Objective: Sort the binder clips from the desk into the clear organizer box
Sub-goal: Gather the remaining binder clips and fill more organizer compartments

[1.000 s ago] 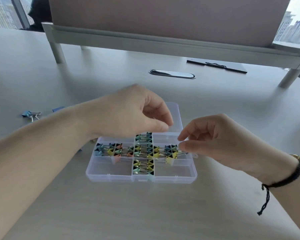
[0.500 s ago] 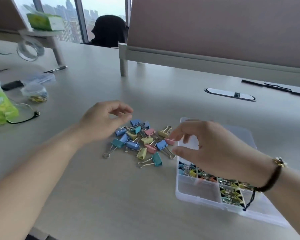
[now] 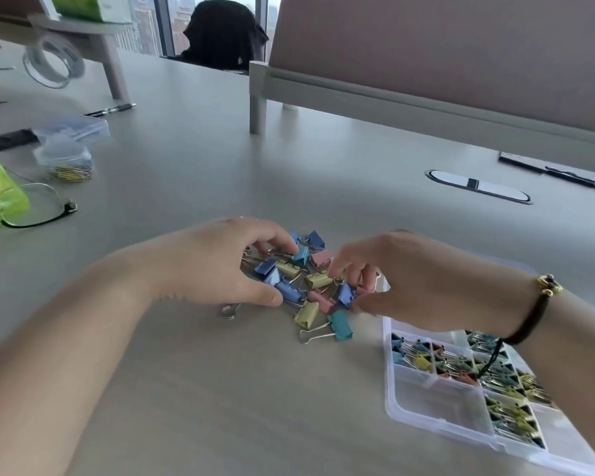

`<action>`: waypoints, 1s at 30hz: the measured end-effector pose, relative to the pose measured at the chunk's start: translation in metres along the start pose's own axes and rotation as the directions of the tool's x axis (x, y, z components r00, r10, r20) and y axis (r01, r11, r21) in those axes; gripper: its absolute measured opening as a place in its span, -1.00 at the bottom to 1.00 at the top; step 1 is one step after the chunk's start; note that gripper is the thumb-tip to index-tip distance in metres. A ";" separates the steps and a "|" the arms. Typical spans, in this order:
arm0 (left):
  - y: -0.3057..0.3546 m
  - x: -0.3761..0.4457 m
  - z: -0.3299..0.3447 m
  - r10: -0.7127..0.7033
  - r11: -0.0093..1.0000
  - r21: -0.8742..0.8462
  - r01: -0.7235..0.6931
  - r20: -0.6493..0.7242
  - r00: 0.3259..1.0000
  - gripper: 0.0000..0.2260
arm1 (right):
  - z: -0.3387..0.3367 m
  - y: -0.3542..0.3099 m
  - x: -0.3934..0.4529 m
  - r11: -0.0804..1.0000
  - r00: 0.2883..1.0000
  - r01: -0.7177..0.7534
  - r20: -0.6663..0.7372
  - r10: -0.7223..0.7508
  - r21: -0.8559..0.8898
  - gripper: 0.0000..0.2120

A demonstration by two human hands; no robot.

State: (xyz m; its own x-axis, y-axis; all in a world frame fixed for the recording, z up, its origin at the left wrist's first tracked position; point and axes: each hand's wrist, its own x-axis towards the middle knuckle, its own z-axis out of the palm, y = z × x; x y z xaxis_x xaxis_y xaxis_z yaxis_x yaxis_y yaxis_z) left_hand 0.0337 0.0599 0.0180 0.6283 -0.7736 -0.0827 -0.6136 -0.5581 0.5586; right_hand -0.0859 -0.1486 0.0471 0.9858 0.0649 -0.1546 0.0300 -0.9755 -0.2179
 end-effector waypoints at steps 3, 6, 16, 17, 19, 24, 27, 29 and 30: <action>-0.001 -0.001 0.000 0.007 1.000 -0.009 -0.007 -0.015 1.000 -0.61 | 0.001 -0.003 -0.001 0.999 0.999 0.032 0.005 -0.032 -0.007 -0.64; -0.002 -0.001 -0.002 0.012 1.000 -0.020 -0.012 -0.017 1.000 -0.68 | 0.003 -0.005 -0.001 0.997 0.998 0.065 0.010 -0.065 -0.046 -0.74; -0.011 0.000 -0.005 0.040 0.968 -0.250 -0.038 0.003 0.999 -0.61 | 0.005 -0.001 -0.004 0.996 0.996 0.085 -0.001 -0.085 -0.027 -0.84; -0.012 -0.001 -0.006 0.039 0.961 -0.274 -0.035 0.012 0.999 -0.60 | 0.005 -0.001 -0.005 0.995 0.996 0.090 -0.006 -0.090 -0.036 -0.84; -0.012 -0.003 -0.009 0.031 0.961 -0.276 -0.029 0.000 1.000 -0.57 | 0.005 -0.003 -0.006 0.994 0.995 0.099 -0.016 -0.100 -0.048 -0.84; -0.012 -0.011 -0.019 -0.089 0.991 -0.114 0.074 -0.134 0.987 -0.58 | 0.005 -0.006 -0.004 0.996 0.996 0.085 -0.019 -0.086 -0.034 -0.83; -0.014 -0.011 -0.018 -0.125 0.991 -0.075 0.115 -0.138 0.983 -0.66 | 0.007 -0.007 -0.004 0.996 0.994 0.087 -0.068 -0.089 -0.035 -0.90; -0.013 -0.011 -0.017 -0.125 0.989 -0.099 0.113 -0.114 0.986 -0.70 | 0.008 -0.007 -0.004 0.997 0.993 0.077 -0.090 -0.076 0.006 -0.90; -0.013 -0.012 -0.017 -0.121 0.989 -0.098 0.111 -0.104 0.987 -0.71 | 0.008 -0.006 -0.003 0.996 0.991 0.068 -0.119 -0.060 0.064 -0.90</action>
State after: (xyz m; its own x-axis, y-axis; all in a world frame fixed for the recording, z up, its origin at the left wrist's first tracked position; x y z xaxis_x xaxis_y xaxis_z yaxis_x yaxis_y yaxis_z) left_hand 0.0424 0.0811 0.0256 0.7444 -0.6647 -0.0637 -0.4902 -0.6088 0.6237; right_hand -0.0907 -0.1416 0.0416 0.9949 0.0981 -0.0251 0.0867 -0.9532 -0.2896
